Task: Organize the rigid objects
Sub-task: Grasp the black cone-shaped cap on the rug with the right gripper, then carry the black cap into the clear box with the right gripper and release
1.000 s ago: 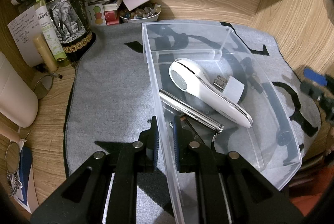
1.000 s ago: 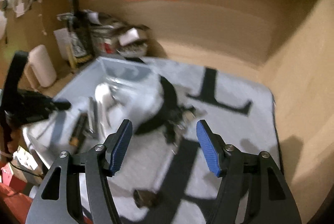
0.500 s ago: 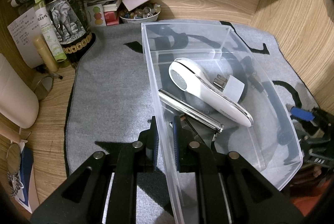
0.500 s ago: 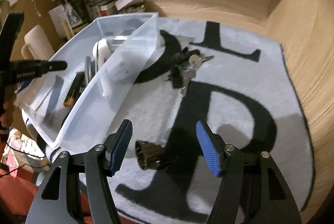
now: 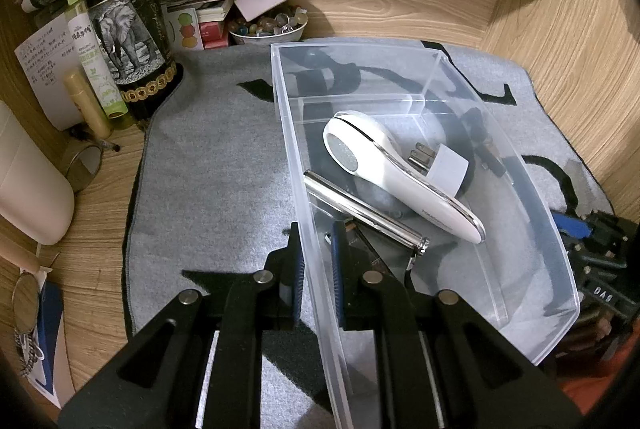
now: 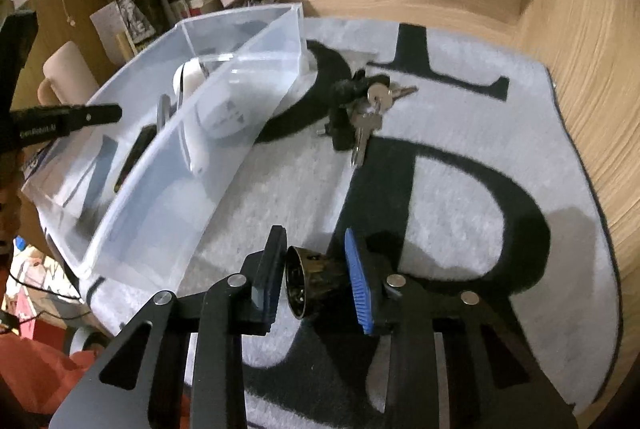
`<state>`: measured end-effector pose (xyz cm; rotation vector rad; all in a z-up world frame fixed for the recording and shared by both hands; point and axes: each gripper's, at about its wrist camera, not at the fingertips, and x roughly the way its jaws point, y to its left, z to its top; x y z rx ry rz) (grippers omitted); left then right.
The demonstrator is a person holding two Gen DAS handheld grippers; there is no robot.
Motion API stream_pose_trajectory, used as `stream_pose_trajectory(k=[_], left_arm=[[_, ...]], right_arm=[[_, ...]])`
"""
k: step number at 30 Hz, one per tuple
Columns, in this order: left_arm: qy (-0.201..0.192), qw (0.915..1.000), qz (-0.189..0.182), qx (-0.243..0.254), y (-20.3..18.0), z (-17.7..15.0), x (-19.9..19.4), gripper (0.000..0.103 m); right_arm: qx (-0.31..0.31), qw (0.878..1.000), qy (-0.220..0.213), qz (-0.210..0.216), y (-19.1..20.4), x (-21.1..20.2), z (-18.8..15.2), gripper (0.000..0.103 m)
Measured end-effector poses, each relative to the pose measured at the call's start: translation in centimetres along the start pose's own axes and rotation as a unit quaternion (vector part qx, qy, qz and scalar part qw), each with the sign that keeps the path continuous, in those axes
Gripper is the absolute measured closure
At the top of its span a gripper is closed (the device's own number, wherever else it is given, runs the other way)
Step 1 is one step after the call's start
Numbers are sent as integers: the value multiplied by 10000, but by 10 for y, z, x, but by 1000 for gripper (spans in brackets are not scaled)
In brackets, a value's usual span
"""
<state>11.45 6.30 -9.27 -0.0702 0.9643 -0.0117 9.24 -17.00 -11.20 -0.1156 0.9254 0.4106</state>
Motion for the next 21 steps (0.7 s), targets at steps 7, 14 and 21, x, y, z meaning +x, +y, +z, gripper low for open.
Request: stream_pose_trajectory(k=[7,14,21], left_arm=[[-2,10000,-4,-5,0,0,0,92],[-5,10000,-5,-8,0,0,0,92],[-8,10000,-13,-10,1,-1,0,92]], right_arm=[[-70,9990,-440,-7,5,-13,23,75],[-309,9941,-1033,80,20,-33,53,75],[-678,9864,-1469,285,45,-47,79,75]])
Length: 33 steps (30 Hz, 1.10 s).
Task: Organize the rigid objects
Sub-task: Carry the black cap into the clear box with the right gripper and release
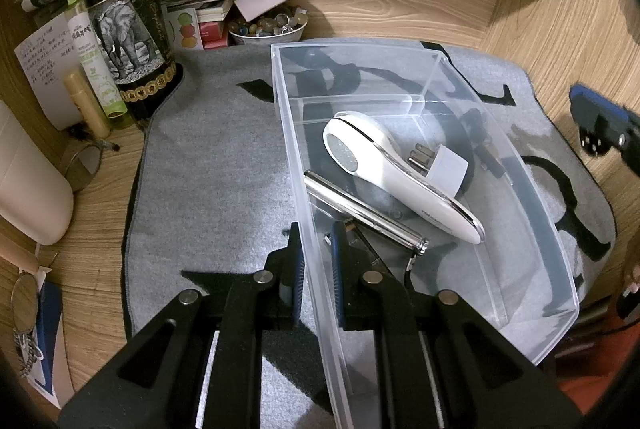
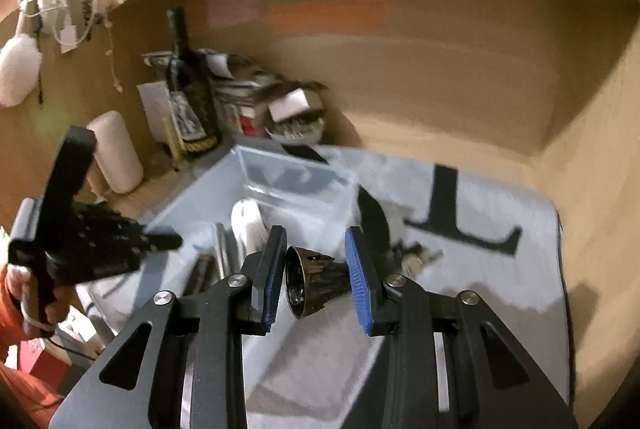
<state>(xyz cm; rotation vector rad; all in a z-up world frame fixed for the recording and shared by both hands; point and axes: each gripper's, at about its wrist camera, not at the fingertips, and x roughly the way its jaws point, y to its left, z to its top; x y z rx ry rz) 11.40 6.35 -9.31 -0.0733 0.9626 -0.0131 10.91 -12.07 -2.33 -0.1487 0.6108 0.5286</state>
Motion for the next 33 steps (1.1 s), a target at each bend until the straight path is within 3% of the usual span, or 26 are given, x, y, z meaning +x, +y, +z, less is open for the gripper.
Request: stream_pose_trajectory(k=[11,25,33], left_arm=[[-10,10000,-5,4,-1,0,0,92],[-58,10000,-44,-1,0,-1,-1,92],[-73,10000,-38,8,0,-2,0,92]], right_arm=[[-397,9987,-42,324,31,25,26,75],[-532,9940,817,487,45,90,19,75],[-544,9912,1097,506,47,104,12,75]])
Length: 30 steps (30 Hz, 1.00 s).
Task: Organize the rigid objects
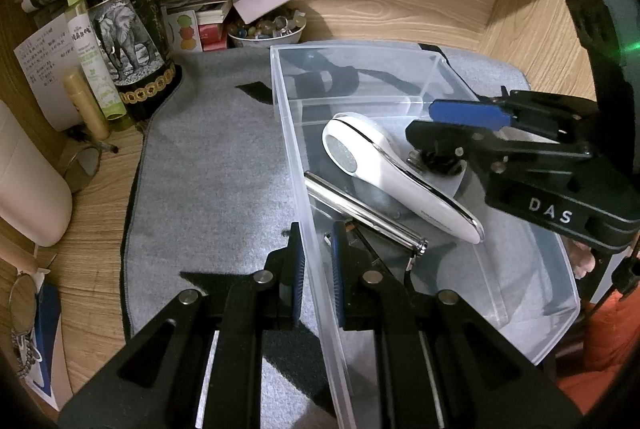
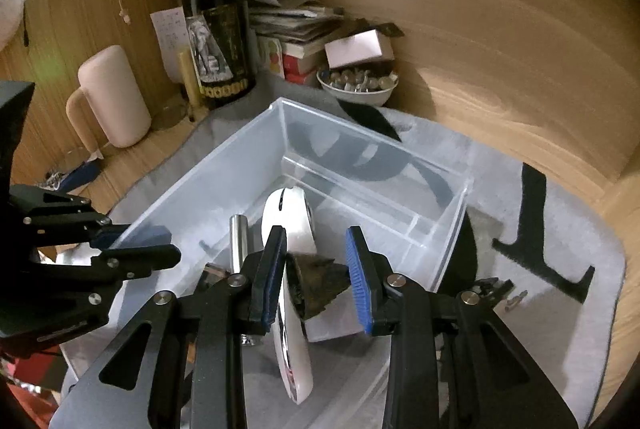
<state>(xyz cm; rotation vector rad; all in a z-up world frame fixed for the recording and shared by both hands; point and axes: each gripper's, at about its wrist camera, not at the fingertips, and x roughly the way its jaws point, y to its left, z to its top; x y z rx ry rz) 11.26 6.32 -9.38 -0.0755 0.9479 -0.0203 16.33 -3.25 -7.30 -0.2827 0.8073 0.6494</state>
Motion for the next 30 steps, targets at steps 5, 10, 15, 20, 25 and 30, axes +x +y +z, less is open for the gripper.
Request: stream_pose_trajectory(k=[5,10,15,20,25,30], left_arm=[[-2,10000,0,1,0,0,0,92],[-1,10000,5,12,1,0,0,92],[-2,10000,4,10,1,0,0,92],[-2,10000,2,14,1,0,0,92],[-3,10000,1,16,1,0,0,92],[-4,10000,-6,13,1,0,0,92]], right_arm=[[52,9999,107,28,-1,3,0,65],[83,10000,-20,-7,-4,-5,-1,62],[143,9996,-236,-66,-12,-21,0,53],[200,9986,-443,-191,-22,-41,-1,53],[377,9966,-630,-372,-38,-60,-4,52],[676,9934,-772,-513,-60,-73,-12,50]])
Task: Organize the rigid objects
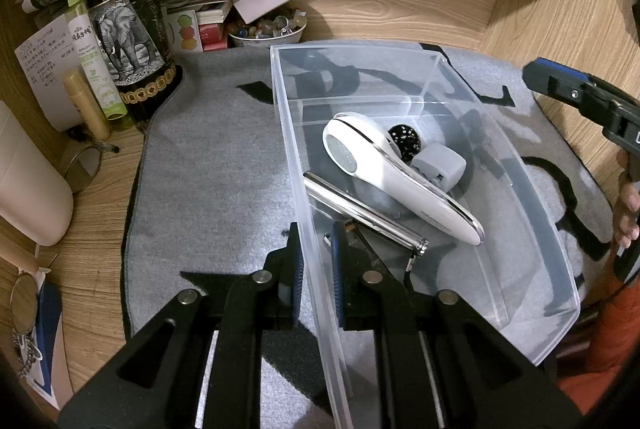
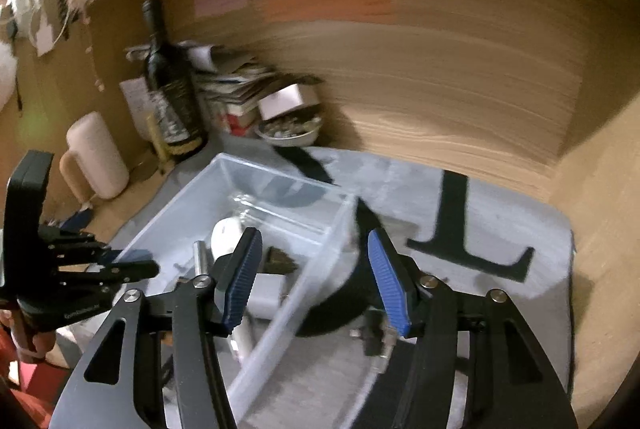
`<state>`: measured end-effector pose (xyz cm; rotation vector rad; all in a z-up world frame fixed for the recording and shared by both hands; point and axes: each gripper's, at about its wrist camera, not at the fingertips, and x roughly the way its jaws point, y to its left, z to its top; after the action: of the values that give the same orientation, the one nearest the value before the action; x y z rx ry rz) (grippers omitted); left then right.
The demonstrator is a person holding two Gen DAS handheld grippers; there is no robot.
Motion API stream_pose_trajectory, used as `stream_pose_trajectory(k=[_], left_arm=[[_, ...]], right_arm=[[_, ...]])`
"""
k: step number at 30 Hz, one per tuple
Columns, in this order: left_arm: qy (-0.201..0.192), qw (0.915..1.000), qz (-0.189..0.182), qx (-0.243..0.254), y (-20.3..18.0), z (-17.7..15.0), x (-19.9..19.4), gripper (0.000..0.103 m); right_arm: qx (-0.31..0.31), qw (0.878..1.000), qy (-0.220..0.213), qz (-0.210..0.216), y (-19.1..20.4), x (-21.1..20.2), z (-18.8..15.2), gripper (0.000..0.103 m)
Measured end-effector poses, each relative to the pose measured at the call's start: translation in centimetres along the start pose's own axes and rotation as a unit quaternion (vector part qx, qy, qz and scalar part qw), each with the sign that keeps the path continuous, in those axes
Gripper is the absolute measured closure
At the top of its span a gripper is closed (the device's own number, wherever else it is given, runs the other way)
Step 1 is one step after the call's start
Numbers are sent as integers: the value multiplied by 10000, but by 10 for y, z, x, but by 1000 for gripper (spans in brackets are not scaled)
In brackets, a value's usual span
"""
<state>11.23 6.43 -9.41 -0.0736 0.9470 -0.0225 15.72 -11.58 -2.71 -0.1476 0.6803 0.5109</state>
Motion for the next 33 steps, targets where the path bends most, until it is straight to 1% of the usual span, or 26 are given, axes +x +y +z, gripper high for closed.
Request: stream_pose_trajectory(k=[2,4,8,12,22,26,29,30,32,33], left_arm=[[1,10000,-1,2,0,0,0,92],[1,10000,-5,1,0,1,0,92],[0,10000,3,2,0,0,0,92],[4,10000,0,5,0,0,0,92],[0,10000,0,3,0,0,0,92],[3,10000,-5,3,0,0,0,92],[2,10000,-4,4,0,0,0,92],[2,10000,-4,4,0,0,0,92],[1,10000,-2,7,0,0,0,92],[1,10000,-2,8,0,0,0,92]], right_arm=[[79,9999,-18,-138,-10,-2,-4,46],[208,9993,2,-309,-22,-2,-8,45],[548,9972,265,-432,-47,7,-22,45],[739,9942,590,-513,-63,18,-42,45],[879,9873,1164,-636,-78,39,-75,45],[933,9862,1244,-574,-79,45,-77,45],[779,9868,1283,-602,-72,51,-76,45],[745,9874,1261,-602,-70,52,-75,46],[699,9880,1244,-597,-69,55,-73,53],[692,9882,1244,-564,-68,56,-72,54]])
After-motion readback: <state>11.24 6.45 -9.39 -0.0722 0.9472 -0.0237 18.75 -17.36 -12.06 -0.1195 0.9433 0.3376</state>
